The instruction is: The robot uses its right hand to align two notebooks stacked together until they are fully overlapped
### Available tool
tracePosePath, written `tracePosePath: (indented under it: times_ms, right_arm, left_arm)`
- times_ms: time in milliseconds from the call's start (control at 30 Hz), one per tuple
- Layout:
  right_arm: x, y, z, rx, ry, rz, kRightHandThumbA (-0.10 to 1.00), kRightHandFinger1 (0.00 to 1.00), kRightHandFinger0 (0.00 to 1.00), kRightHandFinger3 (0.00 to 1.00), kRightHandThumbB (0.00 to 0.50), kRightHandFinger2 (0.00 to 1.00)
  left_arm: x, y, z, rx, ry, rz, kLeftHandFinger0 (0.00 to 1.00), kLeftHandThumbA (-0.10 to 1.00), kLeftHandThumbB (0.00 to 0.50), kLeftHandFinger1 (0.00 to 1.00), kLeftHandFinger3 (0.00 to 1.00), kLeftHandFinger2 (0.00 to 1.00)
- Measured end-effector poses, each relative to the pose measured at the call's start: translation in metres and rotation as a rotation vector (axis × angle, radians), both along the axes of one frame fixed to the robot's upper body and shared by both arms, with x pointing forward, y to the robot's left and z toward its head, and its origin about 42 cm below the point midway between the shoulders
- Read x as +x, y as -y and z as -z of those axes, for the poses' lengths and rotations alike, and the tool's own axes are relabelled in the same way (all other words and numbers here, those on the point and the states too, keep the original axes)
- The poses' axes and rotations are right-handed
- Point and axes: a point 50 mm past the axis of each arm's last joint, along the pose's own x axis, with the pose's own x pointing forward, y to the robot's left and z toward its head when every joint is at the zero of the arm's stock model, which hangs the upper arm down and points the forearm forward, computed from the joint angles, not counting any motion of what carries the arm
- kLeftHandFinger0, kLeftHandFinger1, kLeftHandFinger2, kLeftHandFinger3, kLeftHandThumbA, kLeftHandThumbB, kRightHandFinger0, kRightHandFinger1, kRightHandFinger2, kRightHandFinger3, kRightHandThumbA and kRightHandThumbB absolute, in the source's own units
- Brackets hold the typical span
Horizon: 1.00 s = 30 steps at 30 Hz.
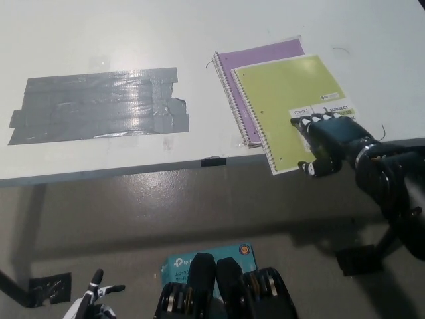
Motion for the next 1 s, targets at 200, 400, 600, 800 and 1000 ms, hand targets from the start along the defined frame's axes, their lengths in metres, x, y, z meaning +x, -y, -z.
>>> tracePosePath:
  times_ms: [200,400,600,800,1000]
  right_arm:
    - [-0.001,-0.005,0.003,-0.014,0.010,-0.014,0.80,1.00,1.00,1.00,0.325,1.00]
    - [0.000,-0.007,0.007,-0.018,0.006,-0.023,0.95,1.00,1.00,1.00,0.350,1.00]
    - [0.005,-0.017,0.006,-0.033,-0.007,-0.037,0.93,1.00,1.00,1.00,0.344,1.00]
    - [0.016,-0.023,0.001,-0.054,-0.028,-0.033,0.99,1.00,1.00,1.00,0.315,1.00]
    - [0.025,-0.029,-0.010,-0.078,-0.051,-0.037,1.00,1.00,1.00,1.00,0.315,1.00]
  left_arm:
    - [0.000,0.001,0.000,-0.003,0.004,0.008,0.05,1.00,0.500,0.12,0.72,0.22]
    - [0.000,0.003,-0.001,-0.010,0.006,0.023,0.09,1.00,0.500,0.16,0.74,0.25]
    - [0.001,0.005,-0.004,-0.016,0.013,0.034,0.07,1.00,0.500,0.17,0.77,0.28]
    - [0.002,0.005,-0.005,-0.017,0.018,0.037,0.07,1.00,0.500,0.16,0.76,0.27]
    - [0.003,0.006,-0.005,-0.020,0.019,0.036,0.07,1.00,0.500,0.15,0.74,0.23]
